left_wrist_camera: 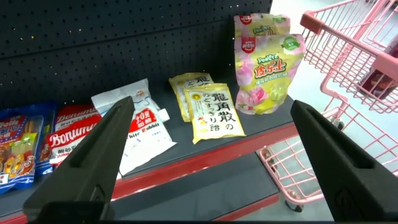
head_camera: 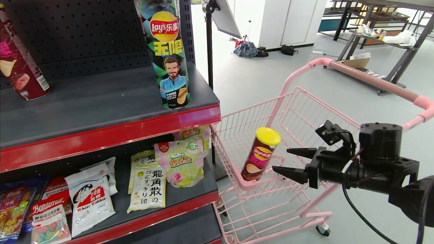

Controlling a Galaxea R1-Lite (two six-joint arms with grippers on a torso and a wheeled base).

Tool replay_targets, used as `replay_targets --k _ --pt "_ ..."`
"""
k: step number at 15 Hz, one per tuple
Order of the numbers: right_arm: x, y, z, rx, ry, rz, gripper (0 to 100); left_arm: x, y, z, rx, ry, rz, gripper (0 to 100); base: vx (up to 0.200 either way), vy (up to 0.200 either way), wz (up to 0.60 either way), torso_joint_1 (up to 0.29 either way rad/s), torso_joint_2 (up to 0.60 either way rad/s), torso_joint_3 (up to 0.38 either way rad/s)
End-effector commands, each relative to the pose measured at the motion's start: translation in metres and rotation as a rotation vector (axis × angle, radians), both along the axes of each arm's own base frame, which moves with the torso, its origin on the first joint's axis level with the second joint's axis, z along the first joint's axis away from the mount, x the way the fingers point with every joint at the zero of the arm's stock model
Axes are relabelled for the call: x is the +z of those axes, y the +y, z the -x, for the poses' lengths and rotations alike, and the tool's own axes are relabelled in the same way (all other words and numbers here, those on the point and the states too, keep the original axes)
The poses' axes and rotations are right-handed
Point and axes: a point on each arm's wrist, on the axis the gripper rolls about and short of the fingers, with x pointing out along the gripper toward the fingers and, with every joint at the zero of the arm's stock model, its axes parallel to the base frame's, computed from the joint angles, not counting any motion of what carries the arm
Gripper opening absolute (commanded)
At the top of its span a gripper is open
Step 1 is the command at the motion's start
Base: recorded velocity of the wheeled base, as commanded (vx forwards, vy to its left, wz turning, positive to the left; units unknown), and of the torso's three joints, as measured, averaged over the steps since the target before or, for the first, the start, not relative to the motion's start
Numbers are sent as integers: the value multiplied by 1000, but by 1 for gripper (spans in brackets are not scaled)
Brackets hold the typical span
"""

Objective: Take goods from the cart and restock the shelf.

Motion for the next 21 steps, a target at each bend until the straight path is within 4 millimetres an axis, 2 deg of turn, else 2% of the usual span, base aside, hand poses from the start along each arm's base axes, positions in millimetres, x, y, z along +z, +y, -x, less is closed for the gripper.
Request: replay_targets --k 1,7,12,19,20,21 --pt "-11 8 -20 12 20 5 100 0 0 0 0 1 -1 100 0 0 0 0 0 0" --pt "-18 11 -42 8 19 3 100 0 0 0 0 1 -1 100 0 0 0 0 0 0" --pt "-24 20 -73 20 -12 -8 100 0 0 0 0 1 -2 100 0 0 0 0 0 0" --pt "-37 26 -94 25 -24 -16 100 0 0 0 0 0 -4 100 0 0 0 0 0 0" --pt "-42 27 -98 25 -36 -23 0 0 0 0 0 0 -4 100 0 0 0 0 0 0" --pt "-44 28 -98 27 -34 -22 0 0 0 0 0 0 -4 100 0 0 0 0 0 0"
